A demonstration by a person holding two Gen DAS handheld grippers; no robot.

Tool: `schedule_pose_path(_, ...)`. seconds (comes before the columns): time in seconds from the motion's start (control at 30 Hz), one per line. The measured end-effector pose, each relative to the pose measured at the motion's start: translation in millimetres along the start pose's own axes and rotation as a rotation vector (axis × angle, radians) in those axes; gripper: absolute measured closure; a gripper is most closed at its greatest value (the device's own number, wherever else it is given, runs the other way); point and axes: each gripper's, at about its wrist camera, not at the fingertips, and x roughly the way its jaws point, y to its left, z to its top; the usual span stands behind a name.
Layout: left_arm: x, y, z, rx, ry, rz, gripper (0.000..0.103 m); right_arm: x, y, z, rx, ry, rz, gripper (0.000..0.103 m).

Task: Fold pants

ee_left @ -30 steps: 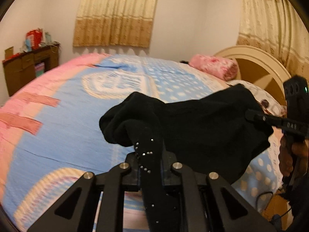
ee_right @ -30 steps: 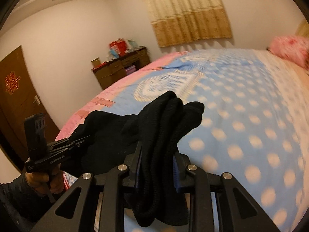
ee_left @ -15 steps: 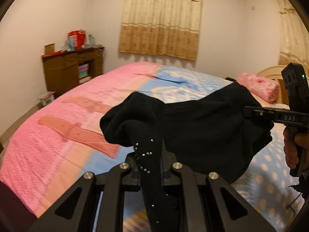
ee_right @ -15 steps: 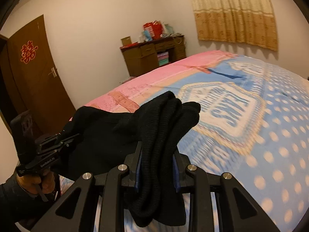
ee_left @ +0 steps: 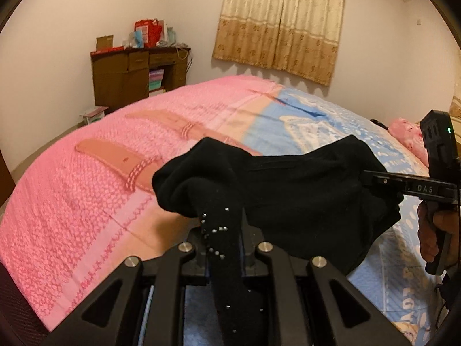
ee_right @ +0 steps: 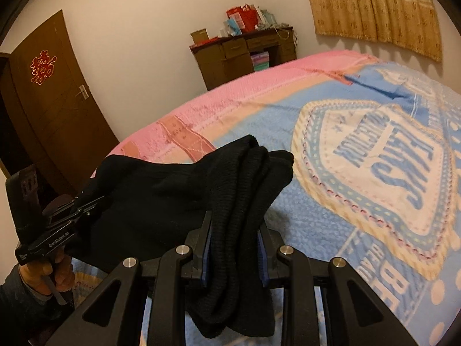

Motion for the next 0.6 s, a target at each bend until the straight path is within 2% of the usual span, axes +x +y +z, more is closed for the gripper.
schedule_pose_path(0.37, 22, 0, -11, 0.004, 0.042, 0.002, 0.080, 36, -31, -13, 0.081, 0.068, 0.011, 0.076)
schedule_pose_path(0.43, 22, 1, -11, 0.007, 0.038, 0.011, 0.077, 36, -31, -13, 0.085, 0.067, 0.012, 0.076)
schedule_pose_path(0.5, 24, 3, -11, 0.002, 0.035, 0.027, 0.065, 36, -31, -13, 0.082, 0.068, 0.007, 0.075)
schedule_pose_path(0.6, 25, 8, -11, -0.013, 0.037, 0.020, 0.064, 37, -34, -12, 0.095, 0.071, 0.006, 0.074)
